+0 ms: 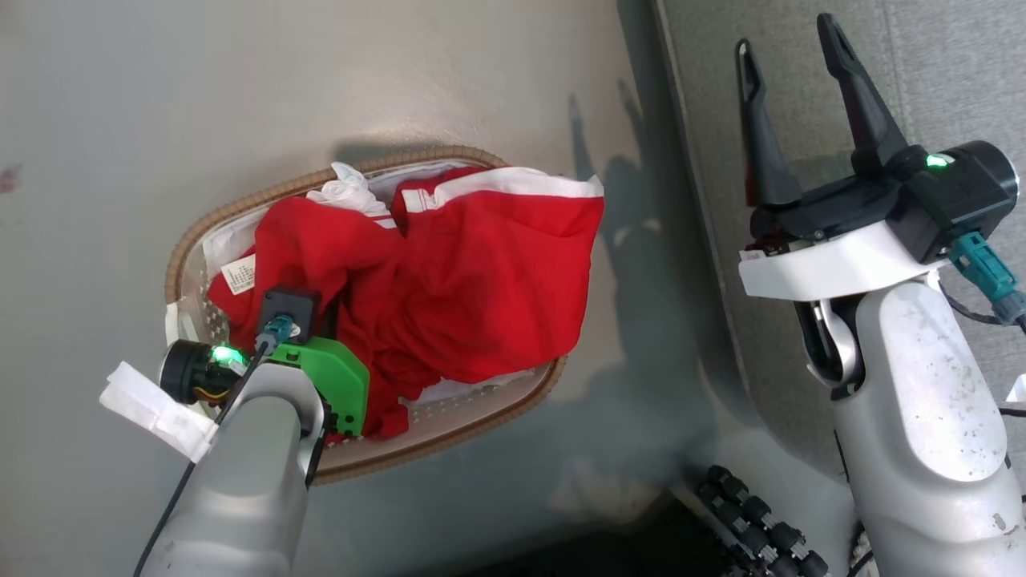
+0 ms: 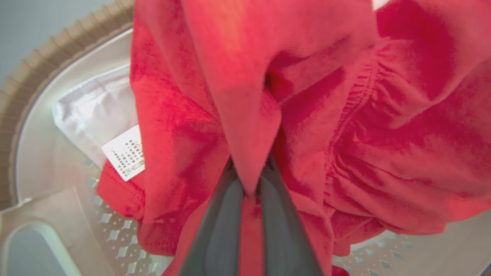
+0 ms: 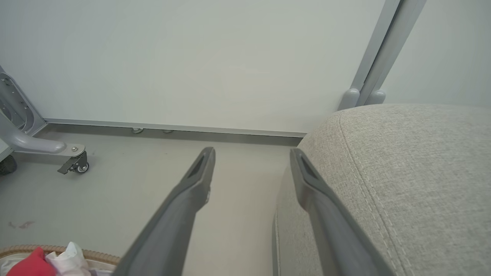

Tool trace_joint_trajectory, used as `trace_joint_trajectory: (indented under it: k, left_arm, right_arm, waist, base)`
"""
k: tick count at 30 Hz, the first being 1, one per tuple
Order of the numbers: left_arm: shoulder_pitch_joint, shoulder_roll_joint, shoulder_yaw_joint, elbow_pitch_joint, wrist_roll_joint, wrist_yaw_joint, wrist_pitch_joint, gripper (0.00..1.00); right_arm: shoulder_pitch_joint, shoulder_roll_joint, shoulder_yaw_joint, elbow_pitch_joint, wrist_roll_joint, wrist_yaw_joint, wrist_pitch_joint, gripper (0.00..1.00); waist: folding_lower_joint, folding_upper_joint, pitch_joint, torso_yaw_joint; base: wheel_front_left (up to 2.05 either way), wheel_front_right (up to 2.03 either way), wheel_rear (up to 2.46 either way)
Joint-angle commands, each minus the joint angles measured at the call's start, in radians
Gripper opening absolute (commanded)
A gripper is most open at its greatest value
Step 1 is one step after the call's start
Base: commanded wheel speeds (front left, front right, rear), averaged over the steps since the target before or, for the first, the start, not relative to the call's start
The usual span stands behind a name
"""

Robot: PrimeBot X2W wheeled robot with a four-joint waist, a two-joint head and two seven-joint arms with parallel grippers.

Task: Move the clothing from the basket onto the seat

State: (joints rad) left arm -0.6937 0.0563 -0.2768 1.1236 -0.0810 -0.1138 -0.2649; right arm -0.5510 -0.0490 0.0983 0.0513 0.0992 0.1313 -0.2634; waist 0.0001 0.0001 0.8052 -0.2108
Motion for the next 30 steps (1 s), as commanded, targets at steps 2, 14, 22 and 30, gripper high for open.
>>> trace_joint_trajectory:
  k: [2, 14, 22, 30]
  left_arm:
    - [0.04, 0.001, -0.006, -0.031, -0.013, -0.003, 0.001, 0.0]
    - [0.213, -0.005, -0.036, -0.178, -0.075, 0.0, 0.001, 0.0]
    - [0.338, -0.005, -0.074, -0.315, -0.149, 0.018, 0.001, 0.0]
    - [0.418, -0.005, -0.086, -0.453, -0.193, 0.032, 0.001, 0.0]
  right_arm:
    - [0.023, -0.003, -0.003, 0.015, 0.001, -0.001, -0.002, 1.0]
    - [0.108, -0.004, 0.002, 0.086, -0.01, -0.001, -0.002, 1.0]
    - [0.199, -0.004, 0.0, 0.127, -0.022, -0.001, -0.002, 1.0]
    - [0.296, -0.004, 0.013, 0.152, -0.033, -0.001, -0.002, 1.0]
  waist:
    - [-0.0001, -0.0001, -0.07, 0.005]
    - [-0.0001, -0.0001, -0.314, 0.044]
    - [-0.0001, -0.0001, -0.483, 0.089]
    - [-0.0001, -0.0001, -0.614, 0.129]
  base:
    - [0.0, 0.0, 0.0]
    - [0.0, 0.0, 0.0]
    - [0.0, 0.0, 0.0]
    - [0.0, 0.0, 0.0]
